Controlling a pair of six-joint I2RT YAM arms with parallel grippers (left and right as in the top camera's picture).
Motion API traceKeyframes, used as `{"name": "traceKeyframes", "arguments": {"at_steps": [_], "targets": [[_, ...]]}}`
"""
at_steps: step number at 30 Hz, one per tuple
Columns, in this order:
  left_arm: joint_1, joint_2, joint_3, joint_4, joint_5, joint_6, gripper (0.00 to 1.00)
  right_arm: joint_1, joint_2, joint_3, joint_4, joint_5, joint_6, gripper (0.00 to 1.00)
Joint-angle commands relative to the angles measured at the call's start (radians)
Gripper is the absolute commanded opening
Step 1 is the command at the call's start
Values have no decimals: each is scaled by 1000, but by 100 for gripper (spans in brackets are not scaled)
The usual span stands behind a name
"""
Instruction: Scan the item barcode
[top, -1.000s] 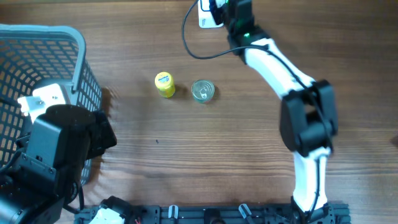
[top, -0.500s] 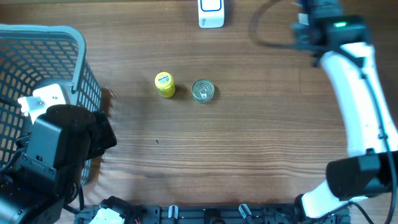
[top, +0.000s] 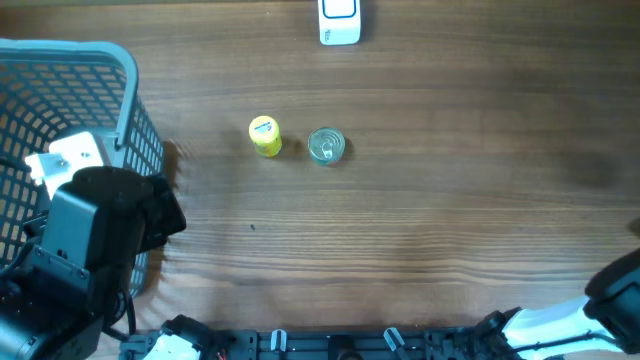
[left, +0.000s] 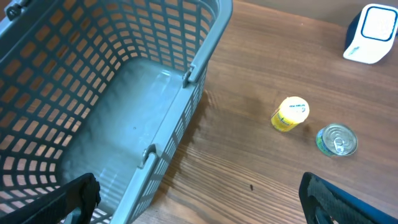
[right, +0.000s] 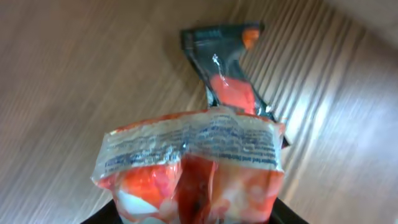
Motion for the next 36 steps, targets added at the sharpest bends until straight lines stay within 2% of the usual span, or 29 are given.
{"name": "traceKeyframes", "arguments": {"at_steps": [1, 3, 4, 6, 10, 16, 22, 25, 27, 29, 31, 34, 36], "targets": [[-3, -8, 0, 6, -17, -18, 100, -36, 6, -116, 121, -127, 51, 50], [-3, -8, 0, 5, -17, -18, 100, -35, 6, -149, 164, -123, 50, 55], [-3, -8, 0, 5, -17, -18, 100, -33, 6, -157, 176, -112, 50, 64], [-3, -8, 0, 5, -17, -17, 100, -32, 6, -158, 184, -98, 44, 100], [-3, -10, 0, 2, -18, -17, 100, -32, 0, -153, 180, -104, 21, 100], [-3, -43, 0, 10, -33, -18, 100, -25, -97, -110, 156, -255, 24, 100], [-3, -121, 0, 66, -40, -18, 100, 102, -227, -87, 91, -431, 92, 100], [-3, -154, 0, 70, -40, -18, 100, 252, -270, -87, 17, -587, 59, 100], [-3, -171, 0, 69, -44, -33, 100, 381, -274, -87, -15, -691, -29, 100], [-3, -187, 0, 70, -52, -52, 100, 525, -266, -87, -36, -698, -122, 100], [-3, -196, 0, 69, -51, -51, 100, 736, -249, -87, -51, -655, -215, 100], [-3, -196, 0, 60, -51, -51, 100, 934, -188, -60, -40, -600, -211, 100], [-3, -196, 0, 53, -51, -51, 100, 1017, -113, -4, -68, -603, -217, 100]]}}
